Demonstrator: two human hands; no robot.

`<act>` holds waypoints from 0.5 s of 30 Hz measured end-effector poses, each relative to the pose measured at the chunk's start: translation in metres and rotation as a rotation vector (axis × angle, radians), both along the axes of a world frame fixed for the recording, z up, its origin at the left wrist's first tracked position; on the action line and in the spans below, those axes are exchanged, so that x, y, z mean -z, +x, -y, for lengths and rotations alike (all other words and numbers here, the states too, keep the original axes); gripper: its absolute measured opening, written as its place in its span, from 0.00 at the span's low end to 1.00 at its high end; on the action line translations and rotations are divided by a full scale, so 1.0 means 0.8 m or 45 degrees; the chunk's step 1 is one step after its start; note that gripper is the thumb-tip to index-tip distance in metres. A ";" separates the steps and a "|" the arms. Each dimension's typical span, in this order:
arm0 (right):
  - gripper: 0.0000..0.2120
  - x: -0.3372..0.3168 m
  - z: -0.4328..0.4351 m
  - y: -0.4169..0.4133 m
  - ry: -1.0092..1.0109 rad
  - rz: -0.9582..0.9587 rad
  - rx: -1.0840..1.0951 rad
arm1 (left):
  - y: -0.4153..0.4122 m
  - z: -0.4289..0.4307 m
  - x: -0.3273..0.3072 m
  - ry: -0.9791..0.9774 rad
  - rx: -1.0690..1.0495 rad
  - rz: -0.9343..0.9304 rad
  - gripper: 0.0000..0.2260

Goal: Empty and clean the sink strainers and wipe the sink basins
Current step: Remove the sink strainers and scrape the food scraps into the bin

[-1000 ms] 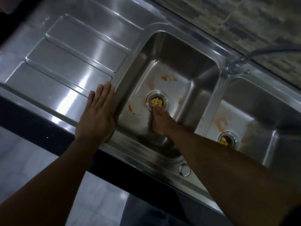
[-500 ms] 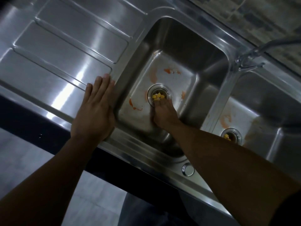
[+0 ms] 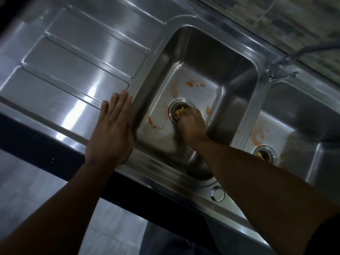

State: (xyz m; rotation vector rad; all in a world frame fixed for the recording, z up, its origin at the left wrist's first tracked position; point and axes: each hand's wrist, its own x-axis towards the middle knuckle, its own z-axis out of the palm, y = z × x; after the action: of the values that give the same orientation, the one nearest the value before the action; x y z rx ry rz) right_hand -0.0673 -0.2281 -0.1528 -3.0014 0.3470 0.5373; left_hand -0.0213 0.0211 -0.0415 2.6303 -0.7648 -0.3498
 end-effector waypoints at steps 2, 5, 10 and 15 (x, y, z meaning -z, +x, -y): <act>0.21 -0.007 -0.001 -0.002 0.041 0.085 0.046 | 0.000 0.000 -0.001 -0.014 -0.001 -0.012 0.28; 0.13 -0.022 -0.001 -0.006 0.228 0.243 0.172 | 0.000 0.000 -0.002 -0.032 0.003 -0.014 0.28; 0.16 -0.057 0.001 -0.014 0.203 0.013 0.110 | 0.001 -0.001 0.000 -0.046 0.007 0.015 0.27; 0.18 -0.119 0.004 -0.042 0.282 0.090 0.069 | -0.002 0.002 -0.009 -0.064 0.010 -0.017 0.28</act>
State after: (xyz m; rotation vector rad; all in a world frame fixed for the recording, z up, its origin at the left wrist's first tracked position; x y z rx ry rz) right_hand -0.1006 -0.2316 -0.0577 -2.7809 0.3386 0.4325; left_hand -0.0230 0.0198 -0.0339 2.5762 -0.7701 -0.3457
